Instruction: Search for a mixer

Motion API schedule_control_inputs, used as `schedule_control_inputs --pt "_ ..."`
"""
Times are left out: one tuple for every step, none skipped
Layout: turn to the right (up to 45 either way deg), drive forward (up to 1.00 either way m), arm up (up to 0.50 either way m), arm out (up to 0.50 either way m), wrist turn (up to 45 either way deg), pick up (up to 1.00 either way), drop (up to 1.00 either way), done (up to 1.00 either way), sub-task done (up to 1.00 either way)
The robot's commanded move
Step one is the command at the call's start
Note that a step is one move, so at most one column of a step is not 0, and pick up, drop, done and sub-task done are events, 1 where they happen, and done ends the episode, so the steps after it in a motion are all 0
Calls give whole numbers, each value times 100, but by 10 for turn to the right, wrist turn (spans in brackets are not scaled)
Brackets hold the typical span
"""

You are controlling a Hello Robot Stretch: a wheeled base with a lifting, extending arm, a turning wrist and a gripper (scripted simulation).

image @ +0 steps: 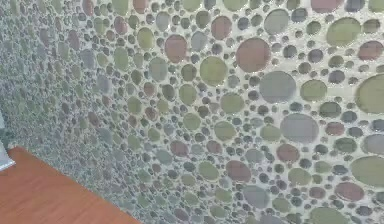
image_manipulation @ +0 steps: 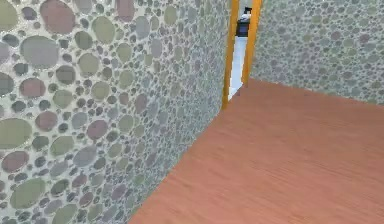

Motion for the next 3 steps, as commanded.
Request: schedule_control_inputs --pt "450 0 0 0 0 0 0 0 0" --pt "450 0 0 0 0 0 0 0 0" --pt "210 0 0 0 0 0 0 0 0"
